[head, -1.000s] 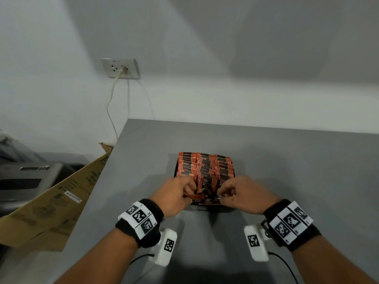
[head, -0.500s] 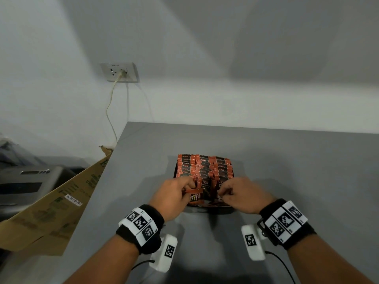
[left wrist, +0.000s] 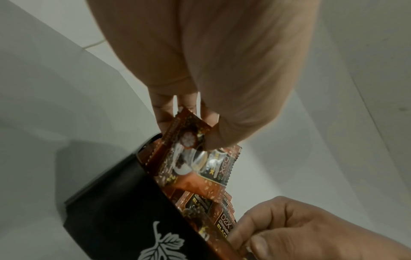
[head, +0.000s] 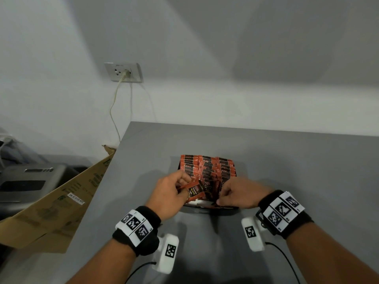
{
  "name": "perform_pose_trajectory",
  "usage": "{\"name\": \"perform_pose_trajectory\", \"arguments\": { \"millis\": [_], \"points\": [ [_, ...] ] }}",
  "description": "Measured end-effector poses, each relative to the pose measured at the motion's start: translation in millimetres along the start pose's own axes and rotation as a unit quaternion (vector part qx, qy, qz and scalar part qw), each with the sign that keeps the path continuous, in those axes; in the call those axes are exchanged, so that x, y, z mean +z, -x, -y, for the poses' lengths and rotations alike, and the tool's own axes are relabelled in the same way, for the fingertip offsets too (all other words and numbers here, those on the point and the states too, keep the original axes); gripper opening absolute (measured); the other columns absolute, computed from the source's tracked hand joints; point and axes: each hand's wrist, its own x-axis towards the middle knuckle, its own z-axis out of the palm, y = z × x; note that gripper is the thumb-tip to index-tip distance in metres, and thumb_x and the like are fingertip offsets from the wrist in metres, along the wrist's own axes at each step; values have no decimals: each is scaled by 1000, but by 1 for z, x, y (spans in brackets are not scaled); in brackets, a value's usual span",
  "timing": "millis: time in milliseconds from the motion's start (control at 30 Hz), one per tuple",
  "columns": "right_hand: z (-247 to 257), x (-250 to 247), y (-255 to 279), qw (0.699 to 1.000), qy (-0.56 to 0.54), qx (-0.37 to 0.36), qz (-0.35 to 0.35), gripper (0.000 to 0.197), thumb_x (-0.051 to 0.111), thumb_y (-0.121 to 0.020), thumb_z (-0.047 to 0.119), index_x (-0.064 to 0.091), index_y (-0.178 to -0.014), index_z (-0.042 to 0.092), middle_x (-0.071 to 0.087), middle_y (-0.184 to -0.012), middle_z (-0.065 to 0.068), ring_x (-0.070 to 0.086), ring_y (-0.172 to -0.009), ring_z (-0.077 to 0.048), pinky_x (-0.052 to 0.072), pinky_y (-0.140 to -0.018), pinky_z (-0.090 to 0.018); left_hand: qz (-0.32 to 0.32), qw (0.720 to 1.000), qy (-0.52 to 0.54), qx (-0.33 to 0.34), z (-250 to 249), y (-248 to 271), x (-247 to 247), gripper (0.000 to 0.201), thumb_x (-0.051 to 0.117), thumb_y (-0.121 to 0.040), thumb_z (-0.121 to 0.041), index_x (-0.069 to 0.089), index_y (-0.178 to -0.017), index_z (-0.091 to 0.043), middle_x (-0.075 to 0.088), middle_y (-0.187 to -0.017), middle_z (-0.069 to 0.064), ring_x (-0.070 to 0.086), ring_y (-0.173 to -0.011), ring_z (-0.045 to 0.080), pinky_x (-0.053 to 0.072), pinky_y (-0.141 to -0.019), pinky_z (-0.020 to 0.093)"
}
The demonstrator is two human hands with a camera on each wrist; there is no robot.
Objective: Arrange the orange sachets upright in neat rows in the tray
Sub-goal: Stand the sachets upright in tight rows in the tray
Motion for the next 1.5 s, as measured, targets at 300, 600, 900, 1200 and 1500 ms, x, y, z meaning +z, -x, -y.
{"name": "perform_pose_trajectory", "arguments": {
  "millis": [300,600,900,1200,1500],
  "points": [
    [0,2,8,999,2,-8,45,30,72,-83,43,73,-109,27,68,-97,12,63,-89,-5,53,-79,-25,-20,999,27,-12,-1,0,-2,31,59,-91,1,60,-99,-29,65,-91,-2,64,-83,10,58,-75,26],
    [-9,13,17,996,-17,-39,-77,13,75,-87,29,70,-99,29,60,-95,18,54,-85,4,36,-67,-11,-16,998,49,-28,1,-1,3,32,58,-94,-2,62,-102,-33,69,-94,-3,70,-83,15,61,-71,34],
    [-18,32,26,980,-119,-58,-147,3,70,-92,32,68,-91,35,66,-87,15,58,-80,2,41,-67,-13,-4,998,57,-36,4,1,9,34,58,-94,-5,61,-97,-39,71,-95,-1,72,-84,23,61,-68,45],
    [-21,41,31,920,-236,-44,-310,25,69,-93,17,65,-86,42,70,-80,20,64,-79,5,46,-65,-10,-34,997,63,-30,0,2,9,28,58,-93,-2,63,-98,-29,67,-92,-1,66,-82,15,57,-68,22],
    [21,9,29,889,-355,-113,-268,29,70,-92,13,70,-116,29,75,-107,13,70,-102,-6,53,-94,-32,-61,944,308,-99,-19,-20,16,14,60,-92,2,65,-99,-9,70,-91,14,64,-67,25,57,-65,48]
  ]
}}
